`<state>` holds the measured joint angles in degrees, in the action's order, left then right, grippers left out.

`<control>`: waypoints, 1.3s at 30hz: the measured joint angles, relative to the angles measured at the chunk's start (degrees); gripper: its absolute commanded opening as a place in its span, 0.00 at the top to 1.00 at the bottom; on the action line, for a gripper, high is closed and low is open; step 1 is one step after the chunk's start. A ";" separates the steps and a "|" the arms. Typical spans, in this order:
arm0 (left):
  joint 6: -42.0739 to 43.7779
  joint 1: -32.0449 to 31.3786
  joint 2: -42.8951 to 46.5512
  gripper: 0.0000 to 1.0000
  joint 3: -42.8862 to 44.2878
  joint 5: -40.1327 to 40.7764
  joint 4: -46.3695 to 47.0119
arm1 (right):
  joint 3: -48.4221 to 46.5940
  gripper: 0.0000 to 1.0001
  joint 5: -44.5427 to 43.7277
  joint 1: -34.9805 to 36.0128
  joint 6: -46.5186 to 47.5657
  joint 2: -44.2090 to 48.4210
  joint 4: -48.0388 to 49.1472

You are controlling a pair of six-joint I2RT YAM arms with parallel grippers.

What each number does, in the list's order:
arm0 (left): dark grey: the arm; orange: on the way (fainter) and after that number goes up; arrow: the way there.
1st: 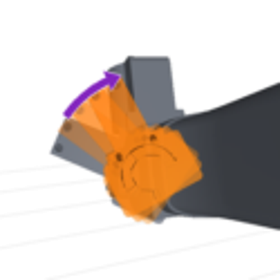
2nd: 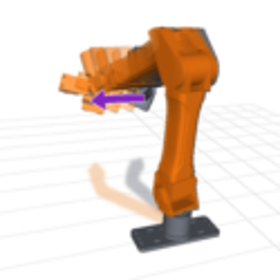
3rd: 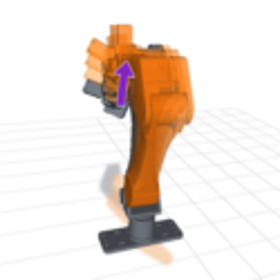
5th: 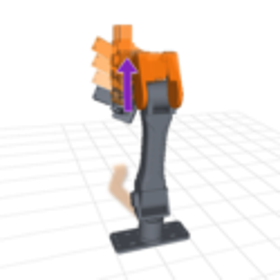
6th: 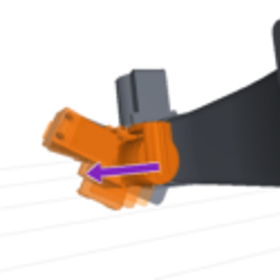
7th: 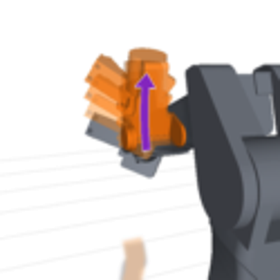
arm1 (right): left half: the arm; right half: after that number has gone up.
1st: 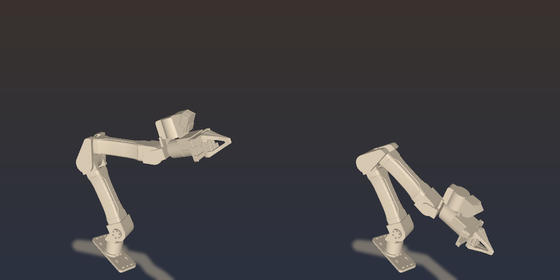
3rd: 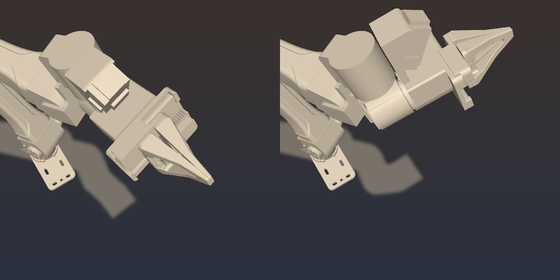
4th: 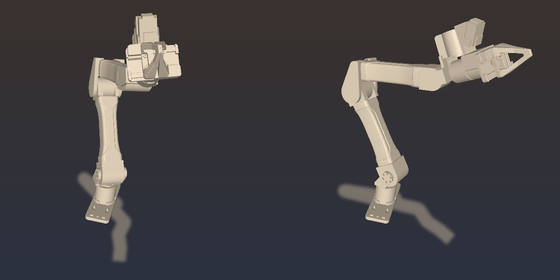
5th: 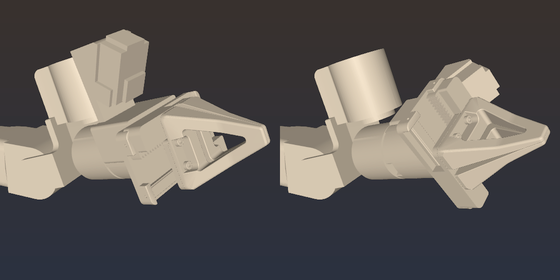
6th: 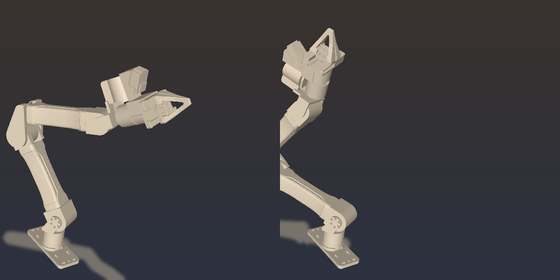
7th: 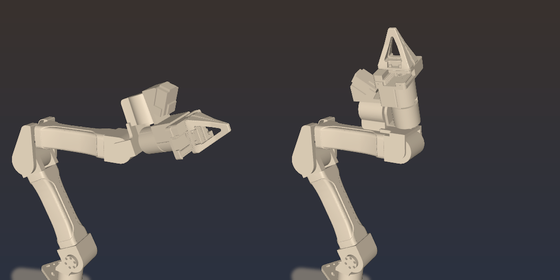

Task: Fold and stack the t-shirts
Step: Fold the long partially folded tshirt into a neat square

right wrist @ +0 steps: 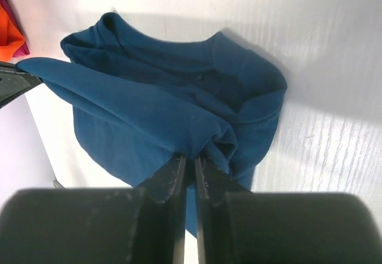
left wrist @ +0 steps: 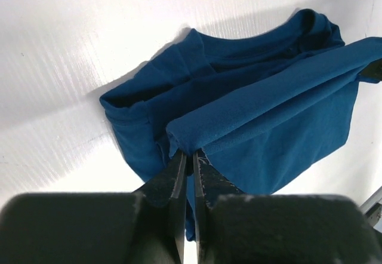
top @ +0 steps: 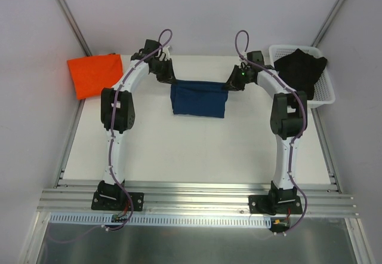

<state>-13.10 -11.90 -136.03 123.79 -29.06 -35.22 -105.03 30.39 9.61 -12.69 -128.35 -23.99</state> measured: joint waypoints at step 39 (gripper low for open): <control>-4.28 -2.67 1.92 0.64 -3.30 -7.39 2.03 | -5.20 0.48 -5.46 6.21 -0.76 -2.34 -0.70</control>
<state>-17.39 -14.57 -134.10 120.49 -36.45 -33.19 -110.24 24.93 15.81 -13.45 -130.69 -24.69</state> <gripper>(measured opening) 0.369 0.519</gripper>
